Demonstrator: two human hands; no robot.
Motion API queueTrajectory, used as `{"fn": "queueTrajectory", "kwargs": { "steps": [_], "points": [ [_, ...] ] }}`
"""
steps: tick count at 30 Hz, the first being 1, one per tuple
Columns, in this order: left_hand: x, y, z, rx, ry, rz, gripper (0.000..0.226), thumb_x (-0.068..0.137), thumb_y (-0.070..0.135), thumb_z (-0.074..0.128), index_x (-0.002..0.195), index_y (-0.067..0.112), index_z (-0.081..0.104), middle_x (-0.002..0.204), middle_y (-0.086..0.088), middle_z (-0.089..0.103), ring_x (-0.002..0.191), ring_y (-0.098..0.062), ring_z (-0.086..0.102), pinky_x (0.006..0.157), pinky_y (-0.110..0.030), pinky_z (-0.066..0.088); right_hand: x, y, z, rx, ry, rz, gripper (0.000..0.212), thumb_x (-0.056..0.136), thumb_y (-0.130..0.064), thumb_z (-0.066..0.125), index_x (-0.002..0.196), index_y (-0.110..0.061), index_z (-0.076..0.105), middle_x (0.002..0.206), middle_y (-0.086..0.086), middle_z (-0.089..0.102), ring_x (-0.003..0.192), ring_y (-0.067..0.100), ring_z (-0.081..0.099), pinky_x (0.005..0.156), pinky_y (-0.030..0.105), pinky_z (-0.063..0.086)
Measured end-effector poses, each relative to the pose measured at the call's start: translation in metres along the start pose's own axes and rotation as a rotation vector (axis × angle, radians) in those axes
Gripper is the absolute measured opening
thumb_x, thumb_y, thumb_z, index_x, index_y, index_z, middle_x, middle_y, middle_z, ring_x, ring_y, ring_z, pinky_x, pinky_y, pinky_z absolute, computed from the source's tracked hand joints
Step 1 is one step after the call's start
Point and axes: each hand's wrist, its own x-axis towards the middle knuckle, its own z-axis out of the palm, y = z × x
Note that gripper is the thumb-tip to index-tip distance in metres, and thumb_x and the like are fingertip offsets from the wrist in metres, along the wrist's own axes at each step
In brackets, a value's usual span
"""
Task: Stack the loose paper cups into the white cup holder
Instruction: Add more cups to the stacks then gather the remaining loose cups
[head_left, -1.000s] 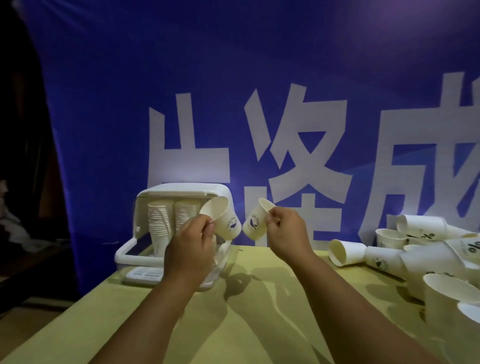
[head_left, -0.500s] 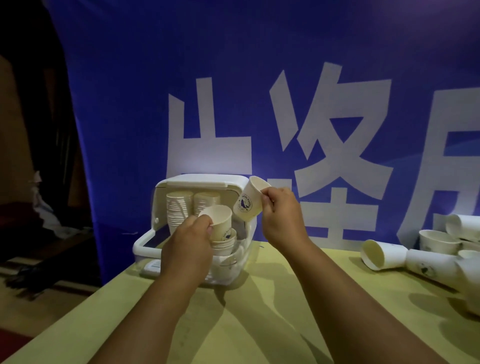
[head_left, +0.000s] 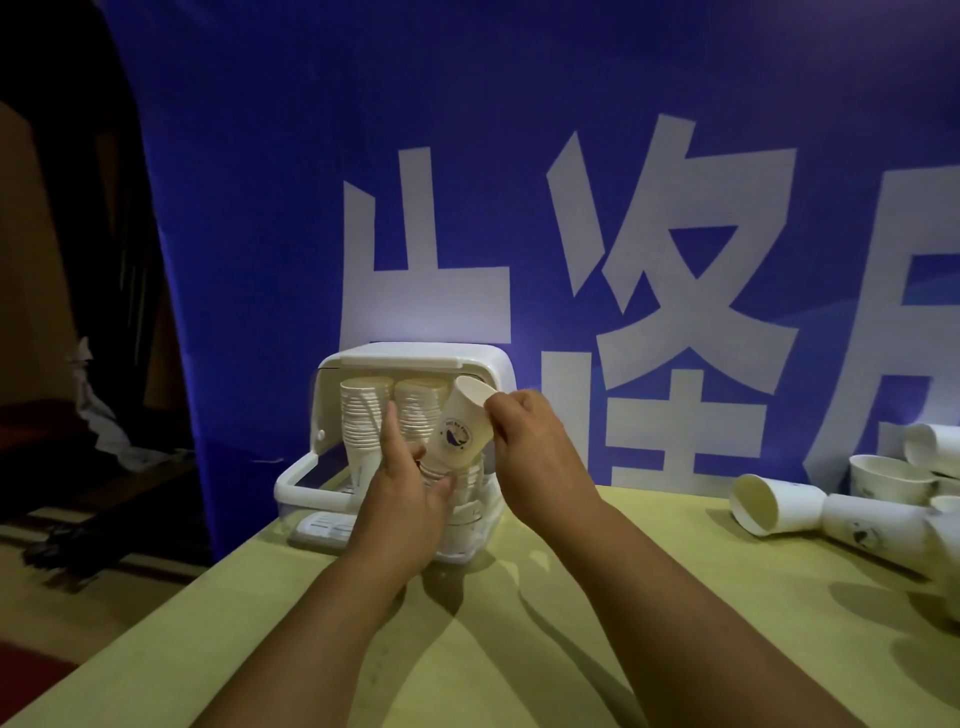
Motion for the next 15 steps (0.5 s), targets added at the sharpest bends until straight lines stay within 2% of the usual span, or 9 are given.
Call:
{"fn": "queueTrajectory", "kwargs": {
  "steps": [3,5,7,10,13,15],
  "points": [
    [0.001,-0.001,0.001,0.095,-0.002,0.072,0.106,0.095,0.021,0.068,0.143,0.066,-0.016,0.16,0.003,0.036,0.134,-0.019,0.05,0.096,-0.036,0.045,-0.001,0.001,0.002,-0.102,-0.105,-0.019,0.04,0.095,-0.017,0.063,0.133,-0.023,0.051,0.138,0.005,0.046,0.116,0.025,0.055,0.1,0.033,0.05],
    [0.001,-0.003,0.002,0.092,-0.011,0.105,0.102,0.095,0.021,0.068,0.141,0.071,-0.009,0.164,0.008,0.027,0.144,-0.019,0.039,0.106,-0.042,0.043,-0.002,0.001,0.007,-0.135,-0.155,-0.033,0.044,0.093,-0.013,0.067,0.132,-0.023,0.053,0.139,0.006,0.046,0.116,0.025,0.055,0.101,0.034,0.05],
    [0.003,-0.008,0.003,0.1,-0.005,0.123,0.093,0.097,0.023,0.066,0.148,0.065,0.001,0.161,0.01,0.025,0.143,-0.014,0.035,0.108,-0.042,0.042,-0.004,0.0,0.012,-0.087,-0.171,-0.057,0.042,0.095,-0.011,0.063,0.134,-0.023,0.054,0.141,0.005,0.048,0.118,0.024,0.055,0.101,0.031,0.049],
    [0.006,-0.013,0.004,0.145,0.047,0.131,0.087,0.098,0.022,0.064,0.153,0.058,0.006,0.154,0.013,0.022,0.134,-0.008,0.038,0.101,-0.029,0.041,-0.006,0.0,0.01,0.112,-0.146,0.017,0.045,0.101,-0.01,0.054,0.142,-0.026,0.046,0.142,0.002,0.054,0.12,0.022,0.057,0.097,0.028,0.047],
    [0.005,-0.015,0.005,0.137,0.011,0.145,0.092,0.099,0.018,0.062,0.151,0.063,0.0,0.154,0.016,0.022,0.132,-0.004,0.033,0.1,-0.03,0.038,-0.006,0.003,0.01,0.171,-0.115,0.084,0.04,0.103,-0.015,0.049,0.141,-0.028,0.044,0.138,0.002,0.057,0.117,0.021,0.059,0.092,0.028,0.049],
    [0.006,-0.015,0.006,0.11,-0.006,0.132,0.083,0.1,0.017,0.06,0.152,0.06,0.01,0.157,0.014,0.029,0.139,-0.009,0.034,0.106,-0.034,0.038,-0.004,0.005,0.014,0.24,-0.055,0.106,0.03,0.105,-0.021,0.046,0.134,-0.027,0.05,0.131,0.0,0.061,0.105,0.014,0.058,0.083,0.019,0.047]
  ]
}}
